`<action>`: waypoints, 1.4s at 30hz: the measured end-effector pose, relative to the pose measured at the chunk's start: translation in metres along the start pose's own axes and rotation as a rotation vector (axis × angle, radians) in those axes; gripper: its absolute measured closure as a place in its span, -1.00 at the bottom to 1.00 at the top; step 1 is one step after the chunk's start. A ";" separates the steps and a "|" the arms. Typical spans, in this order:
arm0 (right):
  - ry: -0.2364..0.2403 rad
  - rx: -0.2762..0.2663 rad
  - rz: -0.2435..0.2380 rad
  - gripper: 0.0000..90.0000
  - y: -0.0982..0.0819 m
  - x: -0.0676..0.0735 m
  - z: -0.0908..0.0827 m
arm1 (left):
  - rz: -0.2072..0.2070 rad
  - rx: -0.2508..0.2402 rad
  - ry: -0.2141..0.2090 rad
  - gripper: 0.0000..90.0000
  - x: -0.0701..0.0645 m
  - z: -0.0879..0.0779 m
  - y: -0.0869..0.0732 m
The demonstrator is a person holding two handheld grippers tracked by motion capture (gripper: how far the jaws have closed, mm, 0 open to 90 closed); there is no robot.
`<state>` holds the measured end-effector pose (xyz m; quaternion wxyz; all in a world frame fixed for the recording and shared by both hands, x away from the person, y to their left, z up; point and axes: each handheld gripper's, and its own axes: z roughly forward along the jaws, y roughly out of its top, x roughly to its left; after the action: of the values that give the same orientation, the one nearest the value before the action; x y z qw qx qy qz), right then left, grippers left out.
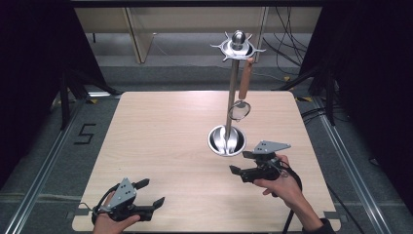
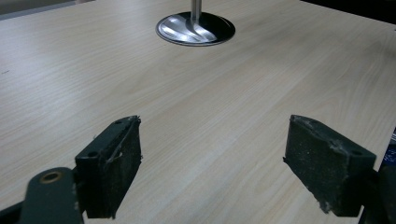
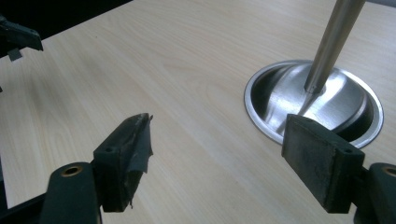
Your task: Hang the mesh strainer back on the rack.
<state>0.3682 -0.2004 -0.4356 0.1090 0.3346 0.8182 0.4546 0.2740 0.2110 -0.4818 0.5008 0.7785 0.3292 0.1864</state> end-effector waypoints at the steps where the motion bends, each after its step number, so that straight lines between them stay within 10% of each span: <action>1: 0.022 -0.004 0.020 -0.44 -0.002 0.002 0.001 | 0.004 0.001 0.002 -0.60 0.000 0.000 0.000; 42: 0.036 0.056 0.003 -0.54 -0.061 0.020 -0.002 | -0.002 0.001 -0.001 -0.60 -0.001 0.002 -0.001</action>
<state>0.3249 -0.2105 -0.4814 0.0839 0.3305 0.8320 0.4376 0.2740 0.2096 -0.4835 0.5007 0.7786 0.3299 0.1853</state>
